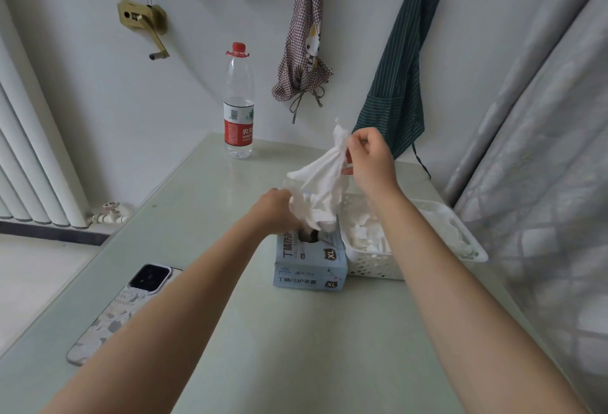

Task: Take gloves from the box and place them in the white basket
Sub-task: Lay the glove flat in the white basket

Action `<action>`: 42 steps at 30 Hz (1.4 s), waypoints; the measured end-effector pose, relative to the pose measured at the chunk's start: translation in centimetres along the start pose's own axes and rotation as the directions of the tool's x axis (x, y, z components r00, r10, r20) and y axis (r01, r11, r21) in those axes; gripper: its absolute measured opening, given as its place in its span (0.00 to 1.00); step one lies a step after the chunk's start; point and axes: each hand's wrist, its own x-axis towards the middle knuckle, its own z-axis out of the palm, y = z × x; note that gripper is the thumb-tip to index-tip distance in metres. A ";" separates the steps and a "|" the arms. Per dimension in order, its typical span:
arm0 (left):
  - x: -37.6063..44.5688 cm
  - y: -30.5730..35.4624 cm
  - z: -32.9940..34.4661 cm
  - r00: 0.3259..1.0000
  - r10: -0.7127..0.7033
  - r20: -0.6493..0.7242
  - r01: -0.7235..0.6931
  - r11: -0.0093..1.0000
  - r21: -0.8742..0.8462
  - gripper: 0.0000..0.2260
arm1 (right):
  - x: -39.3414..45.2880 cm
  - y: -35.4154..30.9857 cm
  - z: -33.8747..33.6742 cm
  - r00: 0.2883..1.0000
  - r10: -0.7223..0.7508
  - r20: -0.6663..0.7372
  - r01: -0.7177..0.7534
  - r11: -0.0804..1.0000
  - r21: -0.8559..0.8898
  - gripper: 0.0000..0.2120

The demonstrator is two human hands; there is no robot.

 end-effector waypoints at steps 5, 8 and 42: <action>-0.4 2.7 -2.7 0.965 0.001 -0.261 -0.092 0.938 -0.334 0.15 | 0.7 -0.1 -0.7 1.000 -0.015 -0.008 0.015 1.000 -0.009 0.05; -0.8 4.6 -3.6 0.949 -0.115 -0.292 -0.094 0.783 -0.615 0.12 | 0.8 -0.4 -1.1 1.000 -0.020 -0.003 0.020 1.000 0.016 0.05; -4.2 9.7 -6.2 0.979 0.175 -0.101 -0.202 0.827 -0.524 0.15 | -1.0 -3.4 -6.4 0.916 0.066 0.395 -0.011 0.990 -0.141 0.08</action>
